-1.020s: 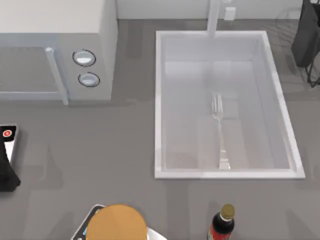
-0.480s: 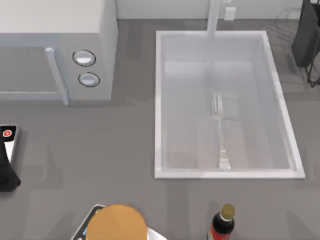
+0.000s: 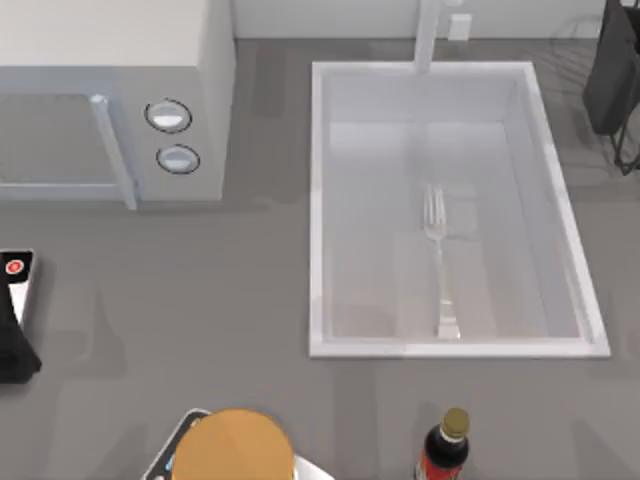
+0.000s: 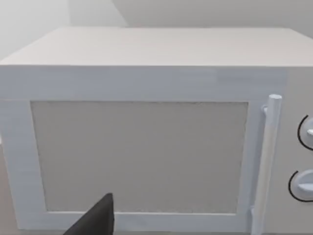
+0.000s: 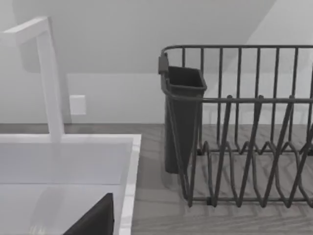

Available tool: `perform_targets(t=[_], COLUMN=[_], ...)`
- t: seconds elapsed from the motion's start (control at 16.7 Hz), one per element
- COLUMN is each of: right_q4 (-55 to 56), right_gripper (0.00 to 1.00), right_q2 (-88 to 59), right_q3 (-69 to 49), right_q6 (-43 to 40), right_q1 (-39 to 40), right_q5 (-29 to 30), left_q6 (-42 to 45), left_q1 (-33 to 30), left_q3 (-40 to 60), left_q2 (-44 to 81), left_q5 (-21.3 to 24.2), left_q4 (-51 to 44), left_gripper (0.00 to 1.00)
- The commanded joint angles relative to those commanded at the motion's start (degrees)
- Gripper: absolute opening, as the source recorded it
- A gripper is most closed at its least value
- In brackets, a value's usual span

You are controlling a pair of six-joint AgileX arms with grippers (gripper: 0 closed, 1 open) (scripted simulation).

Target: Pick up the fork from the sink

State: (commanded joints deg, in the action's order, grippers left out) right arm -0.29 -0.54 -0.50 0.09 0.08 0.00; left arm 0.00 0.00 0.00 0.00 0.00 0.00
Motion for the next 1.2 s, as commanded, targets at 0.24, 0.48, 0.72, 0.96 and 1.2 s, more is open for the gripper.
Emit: perform_targets(t=[0.24, 0.48, 0.72, 0.96, 1.2], right_q4=[-4.2, -12.5, -23.6, -36.3, -49.1], right_gripper=[1.00, 1.00, 1.00, 1.00, 1.00], right_q2=[-7.8, -23.5, -44.5, -68.4, -92.5], right_q3=[-7.2, -21.4, -40.4, -61.8, -83.6], right_q6=[1.3, 3.8, 7.2, 11.1, 15.1], right_q1=[1.2, 3.6, 6.9, 10.6, 14.4], right_q5=[0.0, 0.1, 0.2, 0.2, 0.3], left_q6=[0.0, 0.0, 0.0, 0.0, 0.0], left_q1=[0.0, 0.0, 0.0, 0.0, 0.0], left_q3=[0.0, 0.0, 0.0, 0.0, 0.0], left_q2=[0.0, 0.0, 0.0, 0.0, 0.0], left_q5=[0.0, 0.0, 0.0, 0.0, 0.0], left_q4=[0.0, 0.0, 0.0, 0.0, 0.0], left_gripper=[1.00, 1.00, 1.00, 1.00, 1.00])
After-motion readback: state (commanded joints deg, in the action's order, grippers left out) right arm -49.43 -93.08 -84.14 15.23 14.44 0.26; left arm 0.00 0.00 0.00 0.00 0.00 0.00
